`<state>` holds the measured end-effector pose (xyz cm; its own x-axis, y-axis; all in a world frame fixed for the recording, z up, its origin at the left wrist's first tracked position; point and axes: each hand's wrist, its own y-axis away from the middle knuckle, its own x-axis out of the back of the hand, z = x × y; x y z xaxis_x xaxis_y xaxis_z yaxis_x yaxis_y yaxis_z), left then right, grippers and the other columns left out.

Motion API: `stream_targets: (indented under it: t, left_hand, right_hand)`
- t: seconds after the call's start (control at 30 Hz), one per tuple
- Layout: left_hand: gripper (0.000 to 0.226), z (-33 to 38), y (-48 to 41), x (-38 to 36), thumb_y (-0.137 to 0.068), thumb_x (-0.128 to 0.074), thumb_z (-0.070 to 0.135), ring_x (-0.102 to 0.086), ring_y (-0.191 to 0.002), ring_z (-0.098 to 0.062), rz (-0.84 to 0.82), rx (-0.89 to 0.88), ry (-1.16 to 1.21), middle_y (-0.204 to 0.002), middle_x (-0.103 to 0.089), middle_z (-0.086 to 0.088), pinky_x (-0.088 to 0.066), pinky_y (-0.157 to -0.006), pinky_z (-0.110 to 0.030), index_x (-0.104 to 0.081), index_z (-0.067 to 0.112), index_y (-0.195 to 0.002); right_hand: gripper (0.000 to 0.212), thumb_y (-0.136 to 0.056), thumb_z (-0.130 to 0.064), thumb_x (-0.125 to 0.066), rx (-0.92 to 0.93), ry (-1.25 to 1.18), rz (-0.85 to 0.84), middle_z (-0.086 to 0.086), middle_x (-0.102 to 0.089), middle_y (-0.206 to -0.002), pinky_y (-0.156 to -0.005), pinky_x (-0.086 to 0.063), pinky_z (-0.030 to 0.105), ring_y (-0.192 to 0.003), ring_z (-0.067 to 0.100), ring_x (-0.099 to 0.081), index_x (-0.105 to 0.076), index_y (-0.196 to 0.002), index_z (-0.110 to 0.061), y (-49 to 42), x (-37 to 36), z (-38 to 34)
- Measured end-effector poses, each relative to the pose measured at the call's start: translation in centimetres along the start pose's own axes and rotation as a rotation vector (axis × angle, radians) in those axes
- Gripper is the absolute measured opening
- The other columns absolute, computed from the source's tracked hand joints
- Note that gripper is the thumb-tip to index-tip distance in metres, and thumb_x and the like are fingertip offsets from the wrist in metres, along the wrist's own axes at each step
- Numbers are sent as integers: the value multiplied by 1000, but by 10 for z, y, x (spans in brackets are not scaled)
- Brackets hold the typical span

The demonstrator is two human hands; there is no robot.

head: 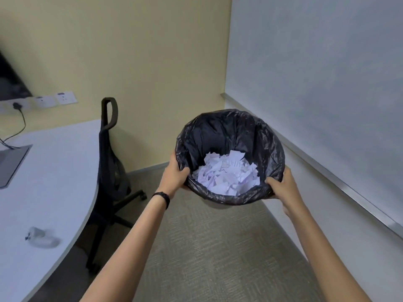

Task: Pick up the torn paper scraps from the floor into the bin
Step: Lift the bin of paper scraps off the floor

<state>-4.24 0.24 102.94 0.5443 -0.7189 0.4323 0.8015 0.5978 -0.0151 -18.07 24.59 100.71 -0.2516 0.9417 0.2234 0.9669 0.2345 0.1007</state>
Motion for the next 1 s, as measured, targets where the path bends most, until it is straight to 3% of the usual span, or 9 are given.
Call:
stream_targets:
  t: [0.13, 0.23, 0.3, 0.4, 0.53, 0.73, 0.87, 1.0]
  left_hand:
    - [64, 3, 2, 2, -90, -49, 8, -58, -106, -19, 26, -13, 113, -122, -55, 4, -52, -90, -42, -23, 29, -144]
    - [56, 1, -4, 5, -90, -50, 7, -63, -93, -18, 70, 28, 182, -116, -56, 1, -59, -75, -44, -29, 27, -138]
    - [53, -2, -9, 8, -91, -52, 8, -63, -85, -10, 92, 42, 209, -109, -57, 6, -60, -64, -31, -31, 26, -136]
    - [46, -10, -26, 15, -92, -54, 9, -59, -76, -2, 115, 58, 211, -96, -54, 13, -50, -46, -12, -34, 22, -131]
    - [38, -33, -61, 30, -91, -57, 13, -66, -69, -14, 105, 119, 241, -108, -63, -8, -51, -45, -19, -36, 21, -122]
    - [40, -68, -139, 60, -90, -60, 14, -65, -54, -10, 78, 136, 250, -101, -66, -14, -51, -44, -22, -37, 21, -121]
    - [37, -71, -195, 76, -90, -60, 14, -69, -64, -16, 54, 105, 246, -100, -67, -12, -54, -45, -27, -37, 22, -118]
    - [37, -71, -251, 87, -91, -59, 12, -66, -55, -9, 17, 83, 242, -89, -68, -10, -51, -43, -23, -36, 23, -118]
  right_hand:
    - [59, -82, -10, -58, 27, -8, -29, -2, -52, -113, -91, -51, 51, -107, 24, -56, -35, -135, -25, -5, 4, -8]
    - [58, -83, -10, -58, 30, -16, -46, 0, -54, -114, -90, -52, 51, -106, 24, -57, -36, -134, -25, -14, -4, -12]
    - [56, -83, -10, -57, 18, -19, -64, 3, -56, -118, -91, -51, 51, -106, 25, -58, -37, -133, -24, -22, -11, -13]
    - [54, -83, -9, -56, -11, -40, -81, 2, -56, -117, -91, -51, 52, -106, 25, -58, -39, -132, -23, -38, -31, -11]
    - [55, -83, -6, -56, -36, -58, -87, 2, -57, -116, -91, -51, 50, -105, 24, -58, -39, -133, -23, -63, -64, -9]
    - [57, -85, -3, -54, -13, -81, -63, 0, -56, -113, -81, -47, 31, -93, 13, -56, -37, -136, -21, -114, -133, -12]
    - [59, -87, -4, -53, -51, -96, -53, 2, -55, -117, -73, -53, 35, -94, 16, -57, -33, -139, -23, -157, -169, -21]
    - [58, -87, -4, -53, -61, -89, -30, 2, -55, -110, -72, -54, 44, -86, 13, -58, -33, -138, -22, -198, -200, -27]
